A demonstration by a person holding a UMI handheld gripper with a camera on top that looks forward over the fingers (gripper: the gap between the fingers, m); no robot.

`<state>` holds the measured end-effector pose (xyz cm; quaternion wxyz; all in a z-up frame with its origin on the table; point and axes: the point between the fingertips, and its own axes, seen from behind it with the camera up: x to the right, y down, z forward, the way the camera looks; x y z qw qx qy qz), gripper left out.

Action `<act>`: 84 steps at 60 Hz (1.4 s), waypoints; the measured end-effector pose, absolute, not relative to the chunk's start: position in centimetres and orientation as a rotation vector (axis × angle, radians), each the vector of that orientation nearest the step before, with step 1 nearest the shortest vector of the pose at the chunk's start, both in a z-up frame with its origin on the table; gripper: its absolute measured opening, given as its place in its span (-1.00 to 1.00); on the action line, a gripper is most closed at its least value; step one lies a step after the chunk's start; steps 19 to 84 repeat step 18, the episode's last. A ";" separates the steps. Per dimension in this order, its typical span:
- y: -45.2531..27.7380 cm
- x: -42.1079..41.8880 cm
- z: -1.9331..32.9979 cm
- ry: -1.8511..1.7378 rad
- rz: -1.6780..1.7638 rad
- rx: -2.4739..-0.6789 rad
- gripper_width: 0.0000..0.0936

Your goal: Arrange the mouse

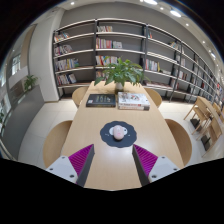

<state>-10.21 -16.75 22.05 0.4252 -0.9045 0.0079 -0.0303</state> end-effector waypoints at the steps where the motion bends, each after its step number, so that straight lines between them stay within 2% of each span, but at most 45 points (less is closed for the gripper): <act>1: -16.9 -10.3 22.1 0.019 -0.076 -2.261 0.63; 84: -17.5 -11.1 22.9 0.008 -0.056 -2.240 0.62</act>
